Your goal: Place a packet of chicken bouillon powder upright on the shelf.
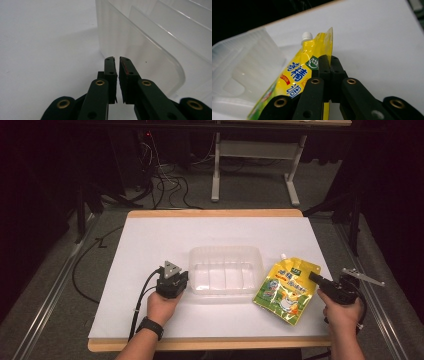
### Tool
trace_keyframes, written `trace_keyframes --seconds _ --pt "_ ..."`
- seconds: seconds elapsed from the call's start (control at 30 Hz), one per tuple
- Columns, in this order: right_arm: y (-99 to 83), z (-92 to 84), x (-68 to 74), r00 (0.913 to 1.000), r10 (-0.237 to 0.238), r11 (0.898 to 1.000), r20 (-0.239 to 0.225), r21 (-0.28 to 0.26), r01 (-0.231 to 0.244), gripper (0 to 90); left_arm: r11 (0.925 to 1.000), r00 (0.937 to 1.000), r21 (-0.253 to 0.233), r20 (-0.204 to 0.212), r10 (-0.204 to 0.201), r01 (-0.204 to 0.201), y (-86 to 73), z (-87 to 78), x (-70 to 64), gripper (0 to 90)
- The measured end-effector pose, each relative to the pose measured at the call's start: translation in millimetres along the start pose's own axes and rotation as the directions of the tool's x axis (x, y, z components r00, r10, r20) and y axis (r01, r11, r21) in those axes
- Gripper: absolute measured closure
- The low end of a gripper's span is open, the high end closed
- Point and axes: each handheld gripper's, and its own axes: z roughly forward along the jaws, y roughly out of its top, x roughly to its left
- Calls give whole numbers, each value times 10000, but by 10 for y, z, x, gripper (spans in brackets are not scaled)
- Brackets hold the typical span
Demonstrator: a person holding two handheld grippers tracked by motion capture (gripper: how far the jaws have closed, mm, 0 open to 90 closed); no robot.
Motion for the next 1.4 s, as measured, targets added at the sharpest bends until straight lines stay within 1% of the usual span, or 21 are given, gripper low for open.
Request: trace_keyframes --seconds 0.03,0.07,0.13,0.2,0.27,0.37,0.4,0.43,0.47,0.57,0.6,0.73,0.87,1.0,1.07,1.13,1.2,1.23,1.33,1.37,1.4 --pt "23 -43 27 9999 -102 9997 19 -208 103 900 10000 10000 -44 -10 -50 50 2 -4 3 843" --pt "79 -142 100 9995 -311 9966 72 -765 316 900 9999 10000 -67 -8 -83 83 3 -6 5 842" --pt "123 -212 167 9986 -494 9916 161 -1191 510 900 9999 9999 -88 -16 -105 105 6 -15 20 839" --pt "142 -238 196 9978 -639 9880 177 -1395 657 900 9998 9999 -116 -38 -135 134 7 -13 23 838" --pt "195 -314 299 9953 -948 9759 187 -1955 967 900 9997 9998 -152 -37 -201 200 8 -2 25 839" --pt "240 -385 397 9915 -1278 9616 232 -2419 1296 900 9998 9999 -146 -33 -117 117 14 12 -3 845" --pt "240 -385 397 9915 -1278 9616 232 -2419 1296 900 9998 9999 -146 -33 -117 117 14 12 -3 860" --pt "267 -433 465 9869 -1552 9457 438 -2821 1612 900 9999 9999 -110 -74 -70 69 16 12 -11 864" --pt "267 -433 465 9869 -1552 9457 438 -2821 1612 900 9999 9999 -115 -54 -100 99 17 15 -16 864" --pt "252 -442 480 9845 -1627 9369 655 -3028 1750 900 9999 10000 -135 43 -71 72 21 21 -54 867" --pt "222 -464 476 9816 -1787 9322 669 -3077 1907 900 9999 9999 -145 100 51 -50 29 29 -94 868" --pt "161 -510 488 9787 -1975 9266 565 -3151 2052 900 9997 9996 -240 257 117 -111 59 62 -164 867" --pt "54 -585 512 9766 -2091 9276 503 -3060 2144 889 9996 9994 -151 253 223 -220 104 111 -217 861" --pt "-33 -605 510 9774 -2095 9349 276 -2871 2085 838 9995 9995 -226 241 214 -209 115 74 -197 817" --pt "-63 -600 493 9775 -2091 9375 278 -2787 2085 821 9990 9991 -257 190 372 -368 105 14 -160 805" --pt "-83 -569 459 9784 -2049 9465 258 -2496 2048 796 9986 9987 -250 152 480 -476 76 -84 -93 785" --pt "-93 -558 450 9778 -2086 9477 215 -2426 2075 779 9980 9982 -243 134 578 -575 55 -133 -67 784" --pt "-106 -531 449 9769 -2130 9520 149 -2218 2110 768 9975 9976 -209 108 678 -676 39 -172 -48 780" --pt "-121 -496 483 9694 -2431 9497 338 -1953 2449 792 9953 9953 -214 181 948 -944 -6 -302 -15 773" --pt "-119 -495 481 9689 -2471 9531 147 -1766 2458 764 9949 9949 -262 242 984 -978 -23 -345 -8 770" --pt "-119 -495 481 9689 -2471 9531 147 -1766 2458 764 9948 9948 -315 277 982 -974 -38 -372 -5 770"
